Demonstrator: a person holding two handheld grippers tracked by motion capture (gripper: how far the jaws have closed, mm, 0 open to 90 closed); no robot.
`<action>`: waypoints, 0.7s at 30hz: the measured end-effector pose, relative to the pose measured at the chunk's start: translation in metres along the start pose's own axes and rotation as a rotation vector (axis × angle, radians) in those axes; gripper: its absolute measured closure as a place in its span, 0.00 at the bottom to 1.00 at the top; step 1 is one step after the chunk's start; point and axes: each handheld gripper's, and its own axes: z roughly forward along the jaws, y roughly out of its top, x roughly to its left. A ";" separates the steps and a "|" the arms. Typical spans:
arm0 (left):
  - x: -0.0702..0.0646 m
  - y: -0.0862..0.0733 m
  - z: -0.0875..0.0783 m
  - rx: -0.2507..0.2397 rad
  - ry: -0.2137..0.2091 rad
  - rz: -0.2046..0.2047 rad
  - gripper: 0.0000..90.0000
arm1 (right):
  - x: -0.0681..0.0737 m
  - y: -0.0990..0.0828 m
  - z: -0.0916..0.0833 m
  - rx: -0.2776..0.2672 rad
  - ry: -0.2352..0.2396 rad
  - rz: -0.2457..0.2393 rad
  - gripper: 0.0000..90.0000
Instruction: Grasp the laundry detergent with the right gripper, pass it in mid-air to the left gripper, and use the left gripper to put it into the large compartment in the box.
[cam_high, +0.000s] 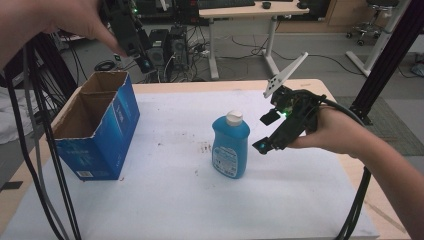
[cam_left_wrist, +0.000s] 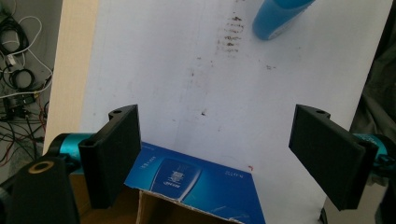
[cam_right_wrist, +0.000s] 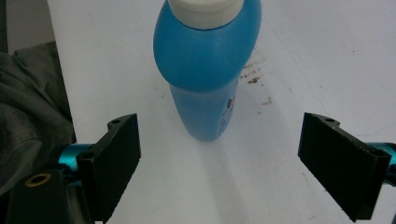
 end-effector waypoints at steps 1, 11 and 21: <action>0.000 0.000 0.000 0.000 0.000 0.000 0.19 | 0.001 -0.001 0.002 -0.005 -0.006 0.007 0.14; 0.001 -0.003 -0.001 -0.001 0.003 -0.004 0.19 | 0.010 -0.003 0.024 -0.034 -0.032 0.017 0.14; 0.001 -0.002 0.000 -0.006 0.003 -0.010 0.19 | 0.015 0.001 0.041 -0.031 -0.044 0.018 0.14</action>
